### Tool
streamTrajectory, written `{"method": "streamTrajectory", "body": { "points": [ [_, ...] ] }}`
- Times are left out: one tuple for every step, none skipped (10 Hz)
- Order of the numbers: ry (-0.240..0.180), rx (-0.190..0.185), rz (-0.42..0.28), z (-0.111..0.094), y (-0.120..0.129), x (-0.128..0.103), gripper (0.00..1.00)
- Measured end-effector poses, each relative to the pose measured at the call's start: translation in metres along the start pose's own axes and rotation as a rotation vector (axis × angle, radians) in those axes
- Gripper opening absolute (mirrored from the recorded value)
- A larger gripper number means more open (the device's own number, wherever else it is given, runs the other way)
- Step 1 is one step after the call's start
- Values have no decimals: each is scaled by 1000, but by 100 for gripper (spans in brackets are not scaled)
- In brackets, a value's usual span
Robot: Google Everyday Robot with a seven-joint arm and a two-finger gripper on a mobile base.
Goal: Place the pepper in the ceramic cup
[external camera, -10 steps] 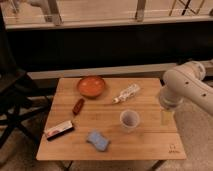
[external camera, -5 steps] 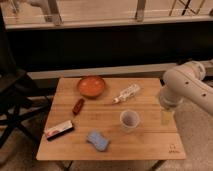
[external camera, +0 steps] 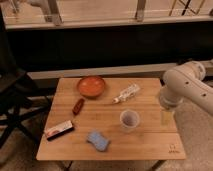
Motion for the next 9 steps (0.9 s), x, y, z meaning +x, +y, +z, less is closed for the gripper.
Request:
{"method": "streamTrajectory", "body": {
  "points": [
    [0, 0, 0, 0, 0, 0, 80],
    [4, 0, -7, 0, 0, -2, 80],
    [7, 3, -22, -1, -4, -13, 80],
    [15, 3, -42, -1, -7, -26, 80],
    [20, 3, -60, -2, -9, -41, 80],
    [29, 2, -88, -3, -13, -62, 80],
    [34, 3, -104, -4, -15, -74, 80],
    [39, 2, -116, -4, -16, -79, 80],
    [43, 3, -128, -5, -19, -82, 80]
  ]
}}
